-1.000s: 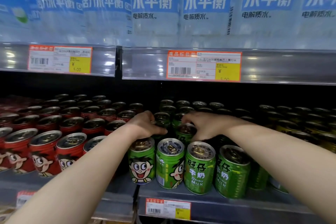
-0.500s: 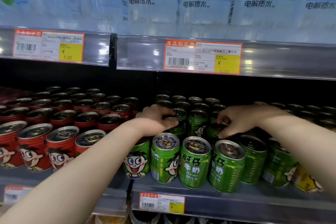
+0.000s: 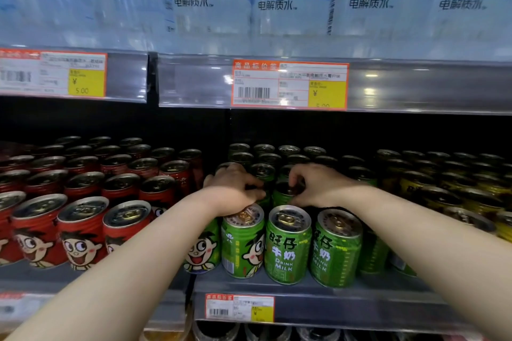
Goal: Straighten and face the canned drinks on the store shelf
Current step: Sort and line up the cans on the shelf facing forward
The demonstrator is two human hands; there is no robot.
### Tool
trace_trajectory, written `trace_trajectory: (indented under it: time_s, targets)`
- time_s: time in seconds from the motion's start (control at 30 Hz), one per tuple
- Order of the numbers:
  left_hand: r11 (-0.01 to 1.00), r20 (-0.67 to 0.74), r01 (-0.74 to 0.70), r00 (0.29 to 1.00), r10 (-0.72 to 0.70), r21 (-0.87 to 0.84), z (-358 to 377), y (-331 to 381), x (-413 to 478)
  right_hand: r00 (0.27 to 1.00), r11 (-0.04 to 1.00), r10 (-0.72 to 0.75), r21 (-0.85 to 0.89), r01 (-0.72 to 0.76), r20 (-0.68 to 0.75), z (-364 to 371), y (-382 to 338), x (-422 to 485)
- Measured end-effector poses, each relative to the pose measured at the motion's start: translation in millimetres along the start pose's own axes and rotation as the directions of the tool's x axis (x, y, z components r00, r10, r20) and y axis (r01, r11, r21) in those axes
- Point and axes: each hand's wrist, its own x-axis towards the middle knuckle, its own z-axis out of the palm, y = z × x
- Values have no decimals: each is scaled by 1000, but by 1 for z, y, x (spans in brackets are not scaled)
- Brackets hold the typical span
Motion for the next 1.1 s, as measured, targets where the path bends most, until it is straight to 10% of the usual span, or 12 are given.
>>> trace_trajectory:
  time_s: [0.17,0.37,0.7,1.1]
  targets:
    - [1000,6,12,1000,-12,17,0,2,-2,999,998,-27,60,29,-29,-20,15,-17]
    - [989,16,-148,989,149,-12,6,32,2,867,980,57,-194,46,494,-43,21,-66]
    - [961,138,-273,951,278,-54,9,49,-3,991,915,28,-403,27,130,-23,34,-31]
    - [964,140,-258,954,264,-56,11,46,-2,994,971,104,-221,-92,40,-37,49,-63]
